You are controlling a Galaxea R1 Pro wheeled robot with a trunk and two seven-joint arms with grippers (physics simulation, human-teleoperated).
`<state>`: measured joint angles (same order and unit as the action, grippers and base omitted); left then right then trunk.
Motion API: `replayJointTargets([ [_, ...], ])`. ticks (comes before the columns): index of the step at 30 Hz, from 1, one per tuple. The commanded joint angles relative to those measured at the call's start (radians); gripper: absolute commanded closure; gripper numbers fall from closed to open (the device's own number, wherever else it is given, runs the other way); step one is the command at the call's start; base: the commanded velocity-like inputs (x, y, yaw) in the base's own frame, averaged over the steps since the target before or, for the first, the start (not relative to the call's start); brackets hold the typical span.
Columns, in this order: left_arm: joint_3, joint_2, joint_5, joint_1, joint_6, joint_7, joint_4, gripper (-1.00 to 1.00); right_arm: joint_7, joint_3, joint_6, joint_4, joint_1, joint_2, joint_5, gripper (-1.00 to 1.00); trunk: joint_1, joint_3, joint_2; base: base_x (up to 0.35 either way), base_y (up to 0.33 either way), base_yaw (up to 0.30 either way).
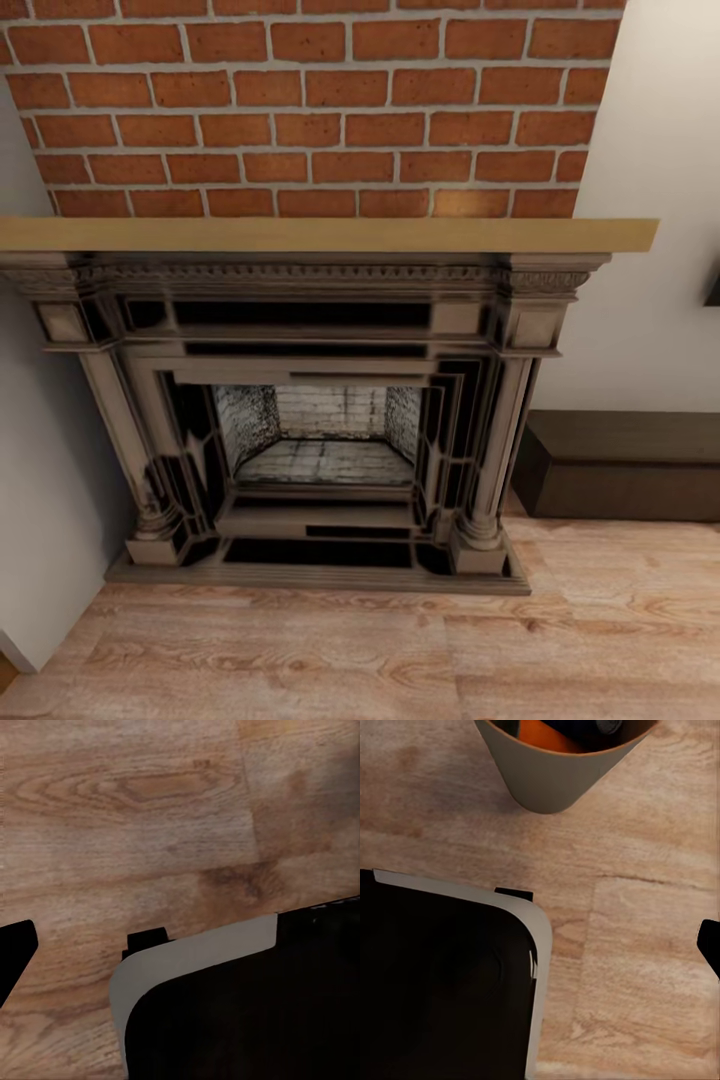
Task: Put the three can of soda from the living room inside the tash can in the kitchen.
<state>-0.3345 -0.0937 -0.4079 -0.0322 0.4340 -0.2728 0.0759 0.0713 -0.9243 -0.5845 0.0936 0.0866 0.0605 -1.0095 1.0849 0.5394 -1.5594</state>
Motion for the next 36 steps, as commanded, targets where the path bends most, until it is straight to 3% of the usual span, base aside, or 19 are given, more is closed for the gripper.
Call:
replayJointTargets([
  [1, 0.0, 0.0, 0.0, 0.0, -0.001, 0.006, 0.0, -1.0, 0.0, 0.0, 0.0, 0.0, 0.0, 0.0, 0.001, -1.0, -0.004, -0.003, 0.007, 0.0, 0.0, 0.0],
  [8, 0.0, -0.002, 0.0, 0.004, -0.005, 0.052, -0.054, -1.0, -0.001, -0.006, 0.0, -0.001, 0.0, 0.008, 0.012, -1.0, -0.031, -0.025, 0.056, 0.0, 0.0, 0.0],
  [19, -0.006, -0.016, 0.011, 0.119, -0.006, 0.066, -0.067, -1.0, -0.001, -0.01, 0.002, -0.024, 0.0, 0.038, 0.02, -1.0, -0.073, -0.06, 0.133, 0.0, 0.0, 0.0],
  [23, -0.007, -0.03, 0.014, 0.167, -0.006, 0.093, -0.067, -1.0, -0.002, -0.01, 0.006, -0.067, 0.002, 0.064, 0.021, -1.0, -0.088, -0.072, 0.161, 0.0, 0.0, 0.0],
  [32, -0.012, -0.055, 0.016, 0.193, -0.006, 0.128, -0.068, -1.0, -0.002, -0.013, 0.007, -0.104, 0.07, 0.107, 0.022, -1.0, -0.123, -0.1, 0.224, 0.0, 0.0, 0.0],
  [36, -0.013, -0.083, 0.02, 0.223, -0.004, 0.153, -0.068, -1.0, -0.002, -0.013, 0.007, -0.109, 0.106, 0.131, 0.022, -1.0, -0.138, -0.11, 0.252, 0.0, 0.0, -0.031],
])
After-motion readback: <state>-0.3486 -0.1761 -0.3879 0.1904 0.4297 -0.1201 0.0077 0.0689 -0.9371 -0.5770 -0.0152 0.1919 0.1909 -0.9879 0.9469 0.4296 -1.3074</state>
